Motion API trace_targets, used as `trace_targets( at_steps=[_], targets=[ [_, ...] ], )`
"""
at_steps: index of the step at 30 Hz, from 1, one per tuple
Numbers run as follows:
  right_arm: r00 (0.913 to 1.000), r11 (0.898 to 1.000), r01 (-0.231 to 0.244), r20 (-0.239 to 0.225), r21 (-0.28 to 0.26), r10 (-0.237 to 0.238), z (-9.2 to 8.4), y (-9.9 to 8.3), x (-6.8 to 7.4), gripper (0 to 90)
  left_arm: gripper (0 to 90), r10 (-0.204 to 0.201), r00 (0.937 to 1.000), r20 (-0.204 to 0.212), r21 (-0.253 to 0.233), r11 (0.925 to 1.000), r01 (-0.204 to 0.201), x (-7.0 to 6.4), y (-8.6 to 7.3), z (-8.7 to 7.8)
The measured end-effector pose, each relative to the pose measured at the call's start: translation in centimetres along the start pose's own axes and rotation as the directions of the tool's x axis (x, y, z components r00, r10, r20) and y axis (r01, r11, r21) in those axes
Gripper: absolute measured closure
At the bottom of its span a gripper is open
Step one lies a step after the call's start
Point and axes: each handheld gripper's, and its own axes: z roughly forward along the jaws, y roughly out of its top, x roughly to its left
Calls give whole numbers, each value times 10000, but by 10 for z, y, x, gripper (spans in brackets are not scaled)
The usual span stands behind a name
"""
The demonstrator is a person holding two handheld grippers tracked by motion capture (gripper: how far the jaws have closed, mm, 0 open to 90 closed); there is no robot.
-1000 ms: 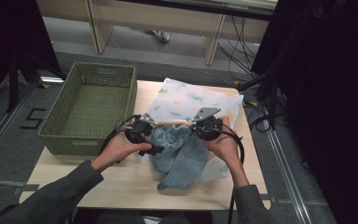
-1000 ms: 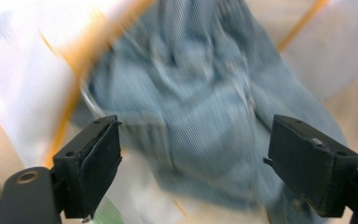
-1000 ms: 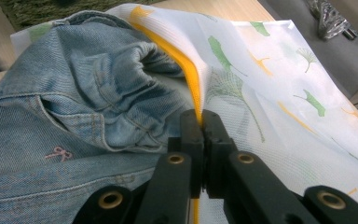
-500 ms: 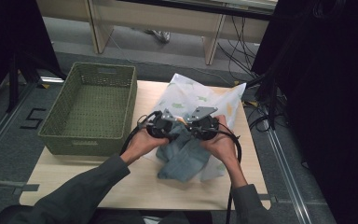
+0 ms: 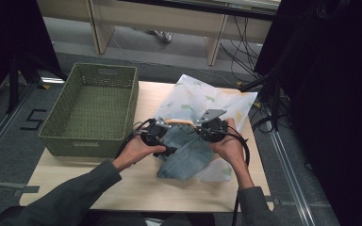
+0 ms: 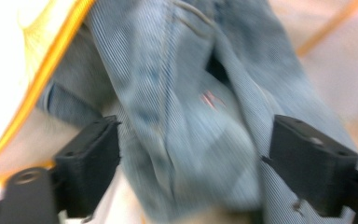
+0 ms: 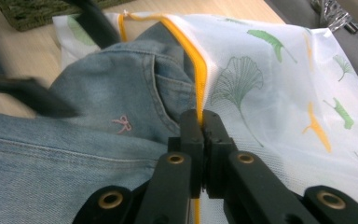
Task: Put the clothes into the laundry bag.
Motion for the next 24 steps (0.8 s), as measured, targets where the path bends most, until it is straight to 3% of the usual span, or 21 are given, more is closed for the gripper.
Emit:
trace_targets(
  at_steps=[1,3,4,5,7,8,9,10,11,13,15,16,17,18,19,21,23,24],
  targets=[
    [10000,10000,-1,-20,-20,1,-1,0,0,898,152,-74,9999,155,63,10000,73,-2,-5,-2],
    [10000,10000,33,11,12,-33,-1,1,1,897,151,490,9969,620,726,9959,-535,0,-13,0],
    [10000,10000,-1,32,29,1,-1,1,2,897,150,302,9972,684,761,9965,-354,-4,-18,9],
    [10000,9999,85,-15,67,-85,0,2,3,898,145,577,9960,676,1045,9924,-646,-6,-19,15],
    [9999,9999,125,-39,111,-124,3,3,5,897,151,657,9959,616,1015,9923,-717,-8,-20,35],
    [9998,9998,175,-130,139,-174,4,3,7,898,212,530,9964,659,873,9945,-587,-8,-19,40],
    [9998,9998,174,-51,43,-174,5,4,8,898,404,730,9952,652,578,9954,-768,-8,-15,46],
    [9989,9992,392,-253,81,-390,6,5,7,898,542,829,9952,519,585,9946,-859,-8,-11,47],
    [9991,9995,298,-319,142,-293,6,5,7,897,646,835,9956,417,267,9961,-847,-10,-6,48],
    [9996,9997,256,-148,-8,-256,6,6,8,898,768,792,9969,-11,-270,9965,-792,-15,10,44],
    [9997,9998,190,-126,-111,-192,3,6,8,898,776,1040,9944,-206,-595,9927,-1050,-15,30,39],
    [9992,9995,303,-257,-63,-304,1,6,6,898,776,574,9982,-173,-1111,9921,-590,-13,42,37],
    [9997,9997,190,-142,-138,-192,-1,6,6,898,776,377,9992,-163,-1378,9897,-396,-11,47,38],
    [9996,9998,177,-227,-69,-178,-3,6,5,898,775,190,9996,-209,-1532,9880,-220,-9,51,40],
    [9999,9998,106,-27,-187,-106,-4,5,5,898,773,253,9992,-306,-1331,9907,-292,-5,53,44],
    [10000,9999,38,51,-135,-37,-4,1,2,898,746,-83,9990,-435,-971,9953,41,2,45,61],
    [9998,9997,-83,-151,240,87,0,-7,-2,898,639,-654,9978,91,-829,9944,659,10,27,69],
    [9999,9996,-137,-68,227,138,1,-11,-2,898,590,-654,9978,91,-829,9944,659,10,27,69]
  ],
)
